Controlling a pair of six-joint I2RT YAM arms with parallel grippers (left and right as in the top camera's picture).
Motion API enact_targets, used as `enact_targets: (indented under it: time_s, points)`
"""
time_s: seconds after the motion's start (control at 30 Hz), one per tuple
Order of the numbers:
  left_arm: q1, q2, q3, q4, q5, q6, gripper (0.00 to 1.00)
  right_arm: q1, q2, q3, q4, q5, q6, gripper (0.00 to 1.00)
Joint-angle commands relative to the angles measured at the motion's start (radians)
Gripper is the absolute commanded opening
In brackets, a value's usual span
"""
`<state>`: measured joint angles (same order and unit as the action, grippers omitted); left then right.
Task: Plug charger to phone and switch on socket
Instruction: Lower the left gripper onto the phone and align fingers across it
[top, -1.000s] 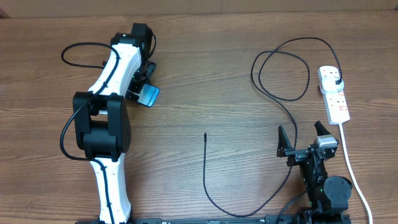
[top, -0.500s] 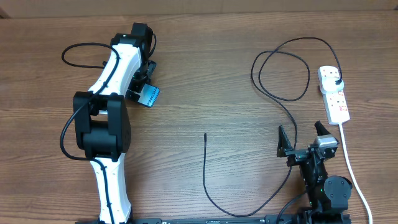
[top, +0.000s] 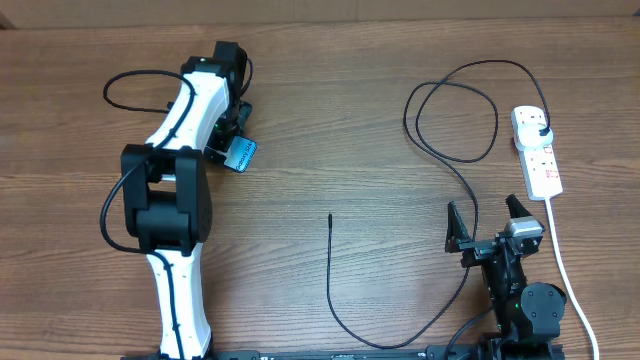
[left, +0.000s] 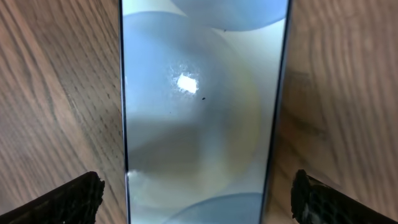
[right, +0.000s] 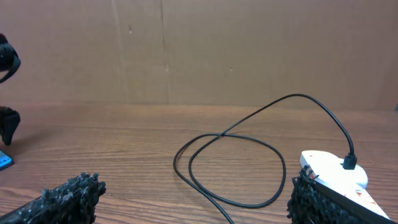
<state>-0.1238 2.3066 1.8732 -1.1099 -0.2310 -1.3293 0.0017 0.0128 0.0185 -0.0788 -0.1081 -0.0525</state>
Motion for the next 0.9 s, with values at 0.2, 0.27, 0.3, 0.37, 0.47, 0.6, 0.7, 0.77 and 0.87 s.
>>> enact_targets:
  time_s: [0.2, 0.27, 0.3, 0.37, 0.47, 0.6, 0.7, 0.77, 0.87]
  points:
    - [0.006, 0.031, -0.006, -0.005, 0.003, -0.002, 1.00, 0.005, -0.010, -0.011, 0.004, -0.004, 0.000, 1.00]
    - [0.006, 0.034, -0.006, -0.004, 0.003, -0.002, 1.00, 0.005, -0.010, -0.011, 0.004, -0.004, 0.000, 1.00]
    - [0.006, 0.036, -0.006, -0.003, 0.003, -0.002, 1.00, 0.005, -0.010, -0.011, 0.004, -0.004, 0.000, 1.00]
    - [0.006, 0.040, -0.006, -0.003, 0.003, -0.002, 1.00, 0.005, -0.010, -0.011, 0.004, -0.004, 0.000, 1.00]
    - [0.006, 0.045, -0.006, -0.003, 0.003, -0.002, 1.00, 0.005, -0.010, -0.011, 0.004, -0.004, 0.000, 1.00]
    - [0.006, 0.046, -0.006, -0.003, 0.003, -0.003, 1.00, 0.005, -0.010, -0.011, 0.004, -0.004, 0.000, 1.00]
    - [0.007, 0.048, -0.006, 0.000, 0.002, -0.003, 1.00, 0.005, -0.010, -0.011, 0.004, -0.004, 0.000, 1.00]
    - [0.008, 0.051, -0.006, 0.005, -0.003, -0.003, 1.00, 0.005, -0.010, -0.011, 0.004, -0.004, 0.000, 1.00]
    - [0.008, 0.061, -0.006, 0.009, -0.008, -0.003, 1.00, 0.005, -0.010, -0.011, 0.004, -0.004, 0.000, 1.00]
